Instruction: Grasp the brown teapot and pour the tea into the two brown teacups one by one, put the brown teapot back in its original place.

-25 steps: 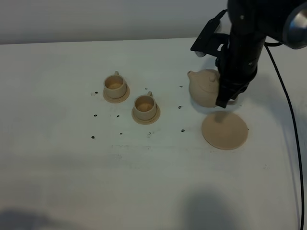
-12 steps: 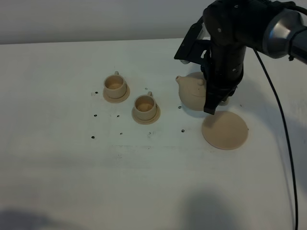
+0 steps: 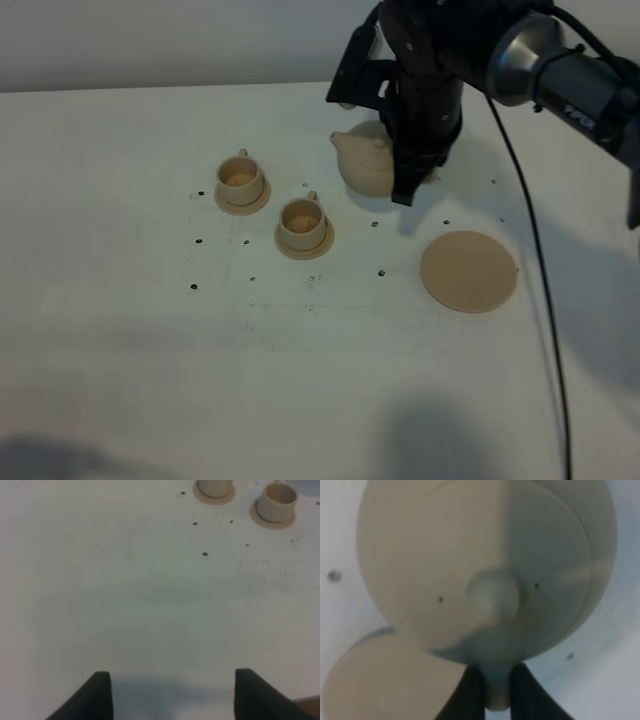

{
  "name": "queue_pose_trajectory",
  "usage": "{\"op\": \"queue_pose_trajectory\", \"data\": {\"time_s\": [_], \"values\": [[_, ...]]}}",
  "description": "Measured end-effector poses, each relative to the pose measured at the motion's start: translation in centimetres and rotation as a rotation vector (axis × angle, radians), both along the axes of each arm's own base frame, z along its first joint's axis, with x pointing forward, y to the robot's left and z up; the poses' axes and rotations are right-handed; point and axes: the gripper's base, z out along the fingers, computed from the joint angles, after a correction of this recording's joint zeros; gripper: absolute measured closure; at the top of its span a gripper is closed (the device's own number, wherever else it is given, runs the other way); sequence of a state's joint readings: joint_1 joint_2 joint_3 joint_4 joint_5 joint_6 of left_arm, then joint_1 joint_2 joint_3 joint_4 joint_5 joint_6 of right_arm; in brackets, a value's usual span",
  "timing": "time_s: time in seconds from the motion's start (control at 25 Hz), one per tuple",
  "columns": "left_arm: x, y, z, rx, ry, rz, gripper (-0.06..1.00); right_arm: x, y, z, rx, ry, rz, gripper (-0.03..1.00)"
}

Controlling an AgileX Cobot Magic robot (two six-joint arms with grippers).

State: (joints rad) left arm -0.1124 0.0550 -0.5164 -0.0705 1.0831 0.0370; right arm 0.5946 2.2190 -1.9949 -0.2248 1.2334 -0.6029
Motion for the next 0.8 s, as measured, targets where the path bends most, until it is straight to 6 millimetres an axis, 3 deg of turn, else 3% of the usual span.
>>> {"op": "queue_pose_trajectory", "data": {"time_s": [0.4, 0.8], "values": [[0.0, 0.0, 0.0, 0.0, 0.0, 0.0, 0.44, 2.2, 1.7, 1.0, 0.041, -0.096, 0.031, 0.87], [0.0, 0.0, 0.0, 0.0, 0.0, 0.0, 0.44, 1.3, 4.6, 0.2, -0.014, -0.133, 0.114, 0.87]]}}
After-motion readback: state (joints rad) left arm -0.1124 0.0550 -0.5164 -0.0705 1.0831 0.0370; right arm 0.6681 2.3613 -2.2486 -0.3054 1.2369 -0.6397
